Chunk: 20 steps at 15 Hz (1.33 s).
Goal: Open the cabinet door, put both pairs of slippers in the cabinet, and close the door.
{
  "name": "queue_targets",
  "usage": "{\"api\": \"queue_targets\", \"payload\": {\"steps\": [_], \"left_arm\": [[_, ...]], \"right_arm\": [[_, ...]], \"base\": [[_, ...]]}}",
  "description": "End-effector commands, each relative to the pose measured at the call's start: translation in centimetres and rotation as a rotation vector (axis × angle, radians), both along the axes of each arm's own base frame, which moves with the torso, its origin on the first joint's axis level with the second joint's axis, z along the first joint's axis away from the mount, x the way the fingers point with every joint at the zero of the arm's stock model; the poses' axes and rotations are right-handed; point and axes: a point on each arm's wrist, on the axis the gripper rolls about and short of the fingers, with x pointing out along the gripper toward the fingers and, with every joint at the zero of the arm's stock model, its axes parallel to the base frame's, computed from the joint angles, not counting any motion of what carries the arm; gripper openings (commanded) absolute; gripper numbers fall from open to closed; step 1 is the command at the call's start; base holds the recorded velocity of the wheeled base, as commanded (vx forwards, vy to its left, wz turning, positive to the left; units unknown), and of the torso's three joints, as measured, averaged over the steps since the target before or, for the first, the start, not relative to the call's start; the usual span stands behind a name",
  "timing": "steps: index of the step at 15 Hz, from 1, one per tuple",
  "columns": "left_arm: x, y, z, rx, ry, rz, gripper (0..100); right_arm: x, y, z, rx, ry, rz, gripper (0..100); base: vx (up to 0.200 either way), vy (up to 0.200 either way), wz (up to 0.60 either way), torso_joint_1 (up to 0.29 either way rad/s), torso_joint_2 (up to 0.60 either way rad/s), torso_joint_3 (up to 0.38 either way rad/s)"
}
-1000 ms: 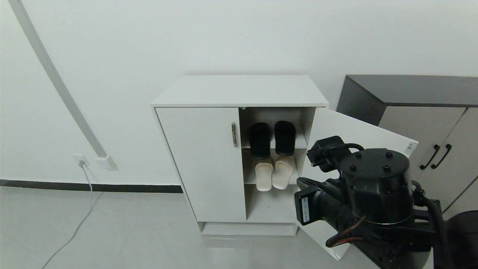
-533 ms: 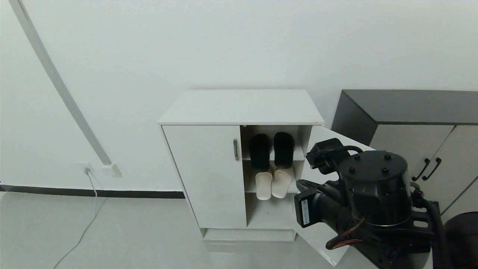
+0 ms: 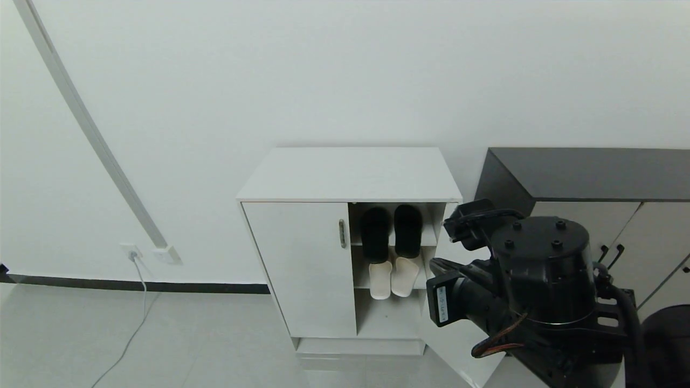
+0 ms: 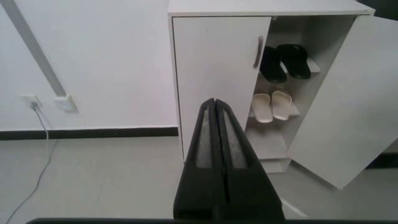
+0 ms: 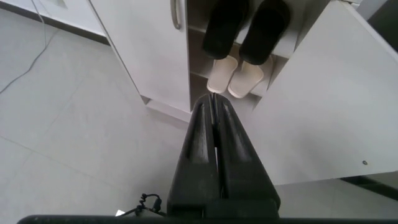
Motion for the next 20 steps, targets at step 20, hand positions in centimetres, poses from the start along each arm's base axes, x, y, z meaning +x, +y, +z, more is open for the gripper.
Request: {"api": "queue_targets", "payload": {"steps": [20], "left_arm": [[0.0, 0.0, 0.0, 0.0, 0.002, 0.0, 0]], "right_arm": [[1.3, -0.7, -0.4, -0.004, -0.024, -0.031, 0]], "base": [[0.0, 0.0, -0.24, 0.004, 0.0, -0.001]]}}
